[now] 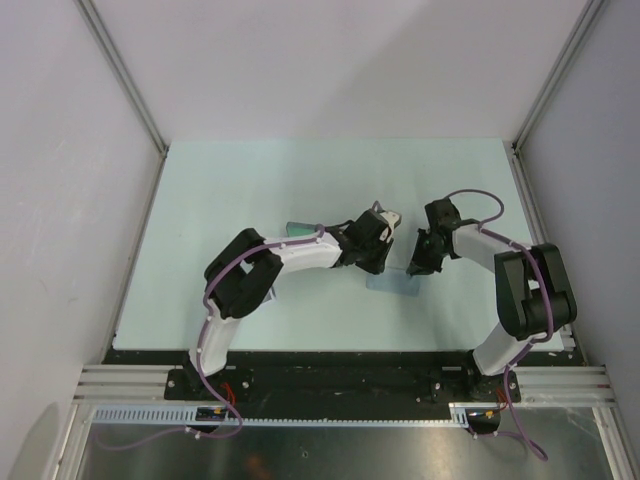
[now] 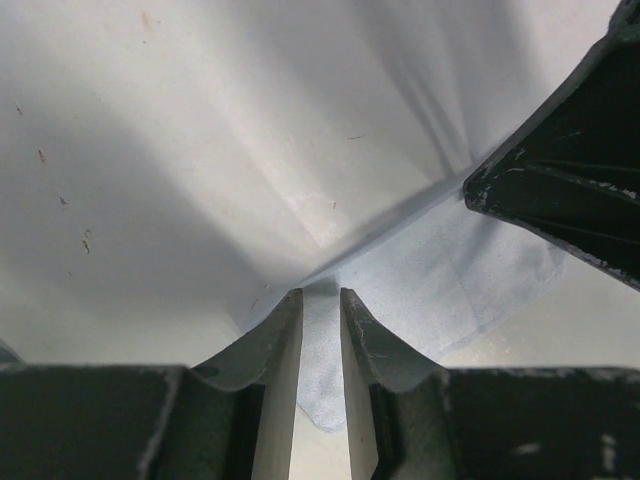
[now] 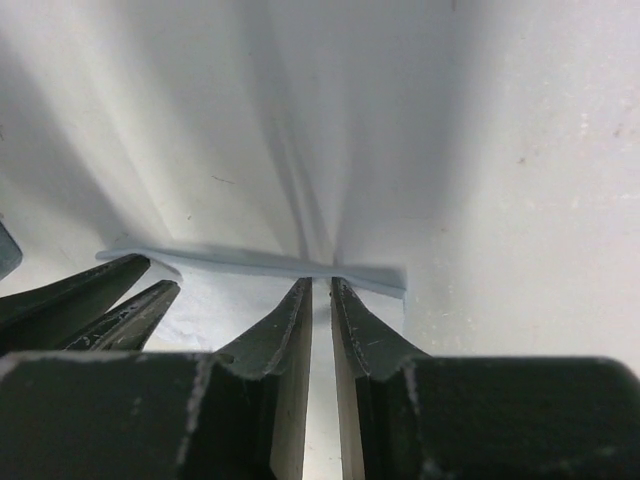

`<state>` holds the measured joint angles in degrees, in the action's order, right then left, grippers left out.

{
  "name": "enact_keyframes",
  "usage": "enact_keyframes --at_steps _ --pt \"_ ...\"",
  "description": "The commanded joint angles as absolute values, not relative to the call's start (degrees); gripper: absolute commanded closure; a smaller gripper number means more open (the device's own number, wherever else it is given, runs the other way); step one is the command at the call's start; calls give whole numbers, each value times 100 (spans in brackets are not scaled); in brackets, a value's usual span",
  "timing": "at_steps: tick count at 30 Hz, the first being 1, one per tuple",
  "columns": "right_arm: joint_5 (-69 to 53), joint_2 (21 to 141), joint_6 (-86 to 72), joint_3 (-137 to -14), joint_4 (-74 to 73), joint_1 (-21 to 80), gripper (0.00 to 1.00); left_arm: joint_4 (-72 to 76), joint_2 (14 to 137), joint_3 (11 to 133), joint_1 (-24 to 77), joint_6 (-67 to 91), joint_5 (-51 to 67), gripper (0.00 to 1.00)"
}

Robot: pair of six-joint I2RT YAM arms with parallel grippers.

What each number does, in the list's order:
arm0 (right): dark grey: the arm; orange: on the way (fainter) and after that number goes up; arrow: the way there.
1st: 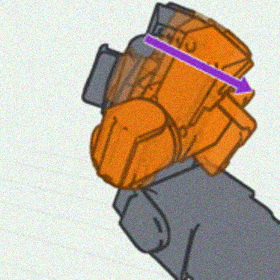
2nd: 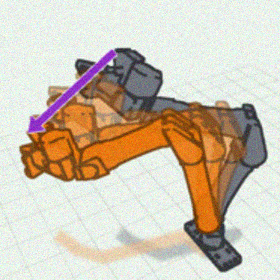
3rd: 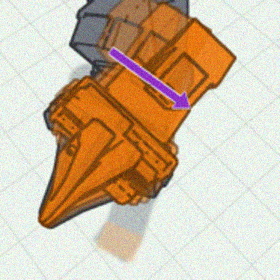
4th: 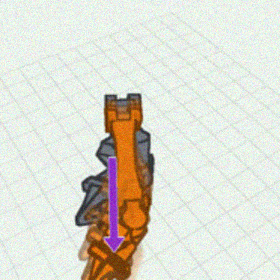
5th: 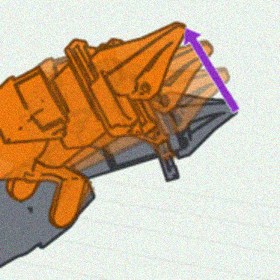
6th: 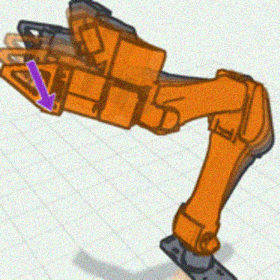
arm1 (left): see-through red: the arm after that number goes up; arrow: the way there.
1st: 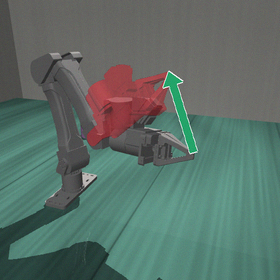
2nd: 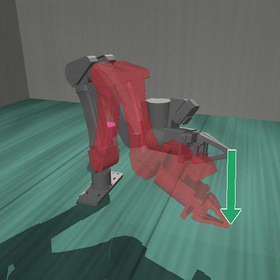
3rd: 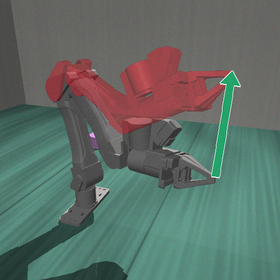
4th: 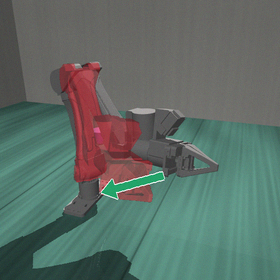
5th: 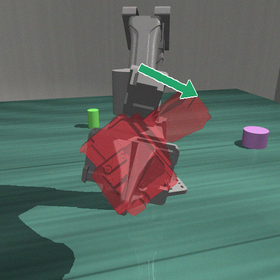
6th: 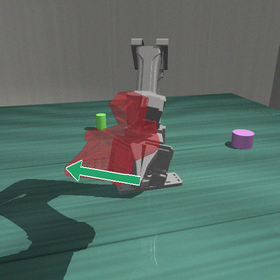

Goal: Organize the sunglasses
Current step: Smooth out the folded cleaning cloth at the center of the board.

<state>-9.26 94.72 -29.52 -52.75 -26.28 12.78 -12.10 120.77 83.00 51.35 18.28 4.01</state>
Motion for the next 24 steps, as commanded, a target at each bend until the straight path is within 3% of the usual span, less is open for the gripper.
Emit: enact_keyframes --at_steps 1,16,24 --pt "-255 9334 -2734 -5309 -3041 1204 81 -1213 11892 8130 5080 1951 141 73" --pt "-272 8570 -2663 -5309 -3050 1125 79 -1213 11699 8244 5071 1890 220 69" --pt "-281 8183 -2768 -5300 -3199 1134 73 -1213 11347 8508 5071 1951 123 49"
